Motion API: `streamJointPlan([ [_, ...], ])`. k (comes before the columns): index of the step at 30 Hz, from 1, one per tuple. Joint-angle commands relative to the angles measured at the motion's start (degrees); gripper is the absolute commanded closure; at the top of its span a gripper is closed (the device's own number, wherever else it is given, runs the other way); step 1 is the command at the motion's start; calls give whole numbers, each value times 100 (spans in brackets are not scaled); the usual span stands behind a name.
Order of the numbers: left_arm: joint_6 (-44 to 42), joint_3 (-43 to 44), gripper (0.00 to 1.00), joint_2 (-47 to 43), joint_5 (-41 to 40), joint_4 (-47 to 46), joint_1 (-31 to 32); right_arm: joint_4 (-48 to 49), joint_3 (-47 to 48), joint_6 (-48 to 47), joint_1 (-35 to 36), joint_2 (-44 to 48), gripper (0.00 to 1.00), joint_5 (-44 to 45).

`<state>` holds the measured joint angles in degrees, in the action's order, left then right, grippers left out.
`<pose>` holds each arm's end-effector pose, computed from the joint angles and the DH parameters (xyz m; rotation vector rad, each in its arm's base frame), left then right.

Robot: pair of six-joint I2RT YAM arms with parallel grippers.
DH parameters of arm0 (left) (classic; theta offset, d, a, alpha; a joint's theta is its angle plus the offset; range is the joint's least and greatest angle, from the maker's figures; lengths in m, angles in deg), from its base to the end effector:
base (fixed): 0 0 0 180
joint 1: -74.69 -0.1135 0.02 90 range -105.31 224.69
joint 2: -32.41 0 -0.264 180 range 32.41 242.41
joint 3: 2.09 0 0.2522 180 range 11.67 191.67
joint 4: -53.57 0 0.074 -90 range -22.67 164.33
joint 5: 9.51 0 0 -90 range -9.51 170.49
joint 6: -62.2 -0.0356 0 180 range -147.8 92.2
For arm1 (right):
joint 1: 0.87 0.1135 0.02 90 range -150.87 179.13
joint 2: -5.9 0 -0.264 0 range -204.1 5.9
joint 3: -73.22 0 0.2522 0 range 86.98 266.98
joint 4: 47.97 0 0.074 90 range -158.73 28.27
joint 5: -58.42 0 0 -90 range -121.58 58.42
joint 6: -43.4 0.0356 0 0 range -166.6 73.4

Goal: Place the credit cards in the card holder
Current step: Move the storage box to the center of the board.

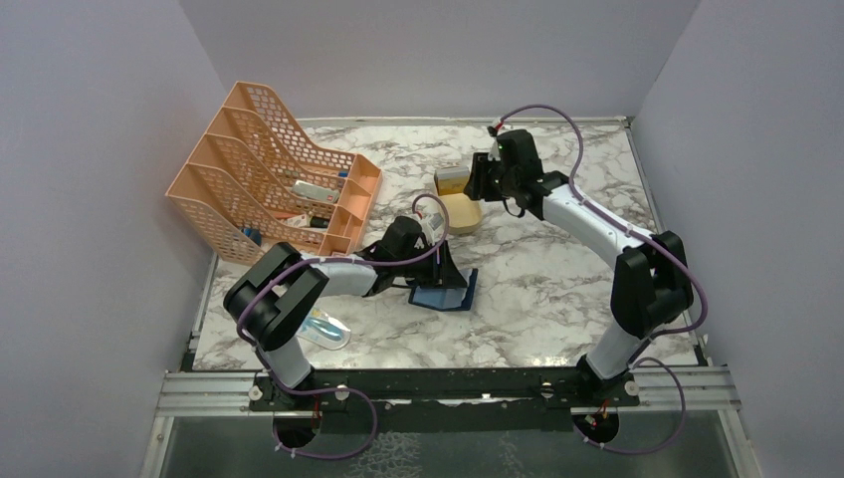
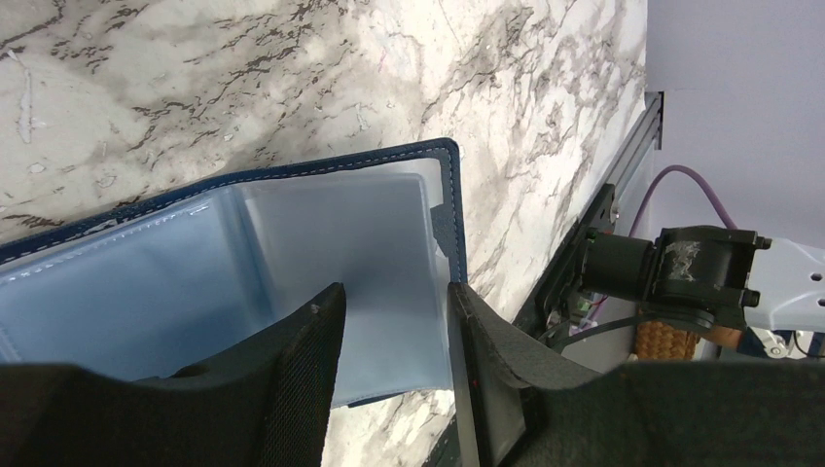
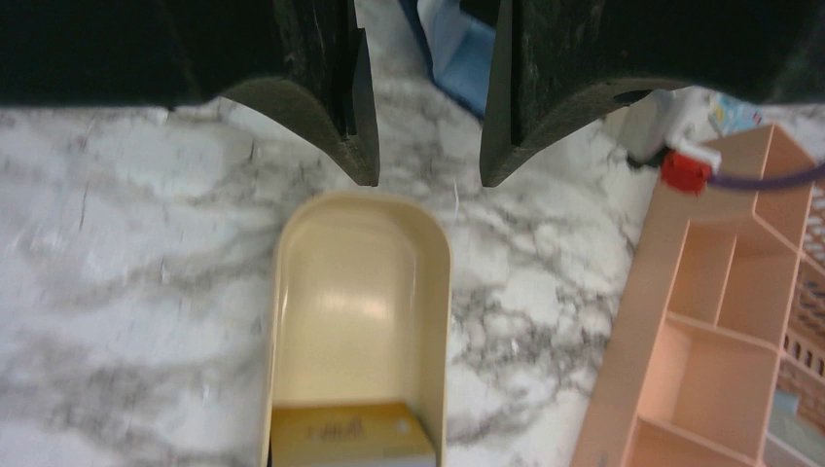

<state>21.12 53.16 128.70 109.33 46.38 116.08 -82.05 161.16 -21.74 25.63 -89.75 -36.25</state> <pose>0.2336 -0.2288 0.1517 0.1733 2.4505 -1.3617 0.3366 0.1711 0.2694 -0.0768 2.3597 0.5444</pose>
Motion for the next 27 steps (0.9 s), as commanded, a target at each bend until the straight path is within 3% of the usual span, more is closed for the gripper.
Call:
streamJointPlan([
  [1,-125,218,58,-125,-207,227,37,-258,-1012,855,39,1074,56,-481],
  [4,-131,286,61,-54,-134,247,36,-11,-1573,866,48,1487,56,-370],
  [7,-169,321,62,-30,-39,249,51,494,-1650,-112,46,1443,53,-328],
  [11,-223,225,62,-149,-87,249,63,387,-828,-989,32,806,48,199],
  [18,-259,146,61,-14,-203,258,95,127,594,-1300,-169,-725,45,674],
  [27,-306,131,60,-143,-169,251,188,-151,1490,-1180,-235,-2028,58,769],
])
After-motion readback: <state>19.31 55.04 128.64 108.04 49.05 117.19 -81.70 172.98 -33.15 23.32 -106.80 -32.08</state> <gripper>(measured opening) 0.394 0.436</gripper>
